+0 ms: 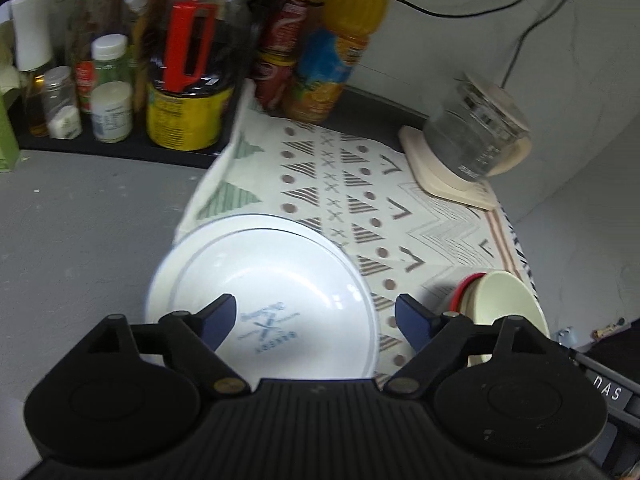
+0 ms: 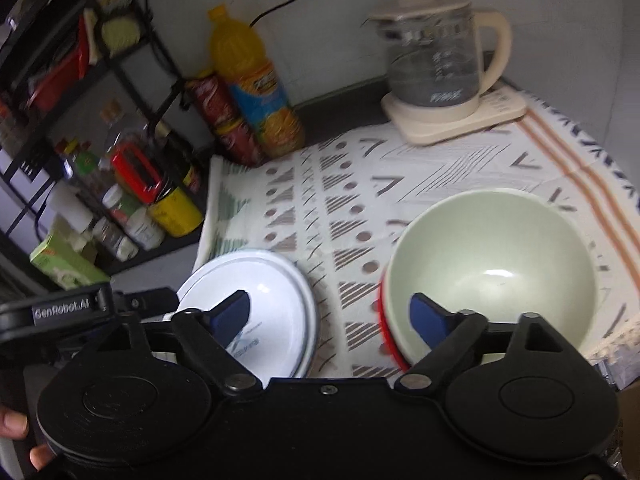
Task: Organize plates and bowls
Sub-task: 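Move both grippers to the red bowl stack and close on its rim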
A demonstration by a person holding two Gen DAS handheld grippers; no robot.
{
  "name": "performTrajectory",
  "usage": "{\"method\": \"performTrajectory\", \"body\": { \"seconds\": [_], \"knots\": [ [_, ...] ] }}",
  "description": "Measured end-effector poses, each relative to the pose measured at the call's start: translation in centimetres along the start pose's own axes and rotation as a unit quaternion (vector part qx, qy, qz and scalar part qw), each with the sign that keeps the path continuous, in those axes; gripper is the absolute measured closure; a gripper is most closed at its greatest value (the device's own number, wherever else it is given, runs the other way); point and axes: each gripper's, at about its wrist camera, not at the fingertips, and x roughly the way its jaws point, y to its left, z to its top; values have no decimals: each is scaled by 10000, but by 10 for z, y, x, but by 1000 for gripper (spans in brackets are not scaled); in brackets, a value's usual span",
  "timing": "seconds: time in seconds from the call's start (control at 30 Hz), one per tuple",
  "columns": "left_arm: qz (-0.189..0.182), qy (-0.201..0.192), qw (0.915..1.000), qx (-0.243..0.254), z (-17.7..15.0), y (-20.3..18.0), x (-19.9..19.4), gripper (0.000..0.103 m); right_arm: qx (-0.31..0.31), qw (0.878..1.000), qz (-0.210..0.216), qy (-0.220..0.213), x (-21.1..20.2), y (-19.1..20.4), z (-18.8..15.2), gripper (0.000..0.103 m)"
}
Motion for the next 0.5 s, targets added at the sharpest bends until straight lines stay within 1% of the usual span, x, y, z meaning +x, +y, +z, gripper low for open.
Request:
{"method": "performTrajectory", "body": {
  "seconds": [0.1, 0.23, 0.27, 0.37, 0.5],
  "knots": [
    [-98, 7, 9999, 91, -1, -14, 3, 16, 7, 9998, -107, -144, -8, -8, 2, 8],
    [-269, 41, 9995, 171, -3, -32, 9, 12, 56, 9994, -213, -271, -16, -20, 1, 4],
    [-284, 52, 9994, 195, -4, -36, 10, 11, 96, 9993, -225, -288, -18, -25, 1, 1],
    [-398, 181, 9989, 195, -5, -47, 18, 10, 232, 9989, -223, -337, -24, -38, 0, 0],
    [-396, 395, 9983, 180, -6, -61, 32, 10, 342, 9982, -344, -364, -29, -56, 0, 0]
  ]
}}
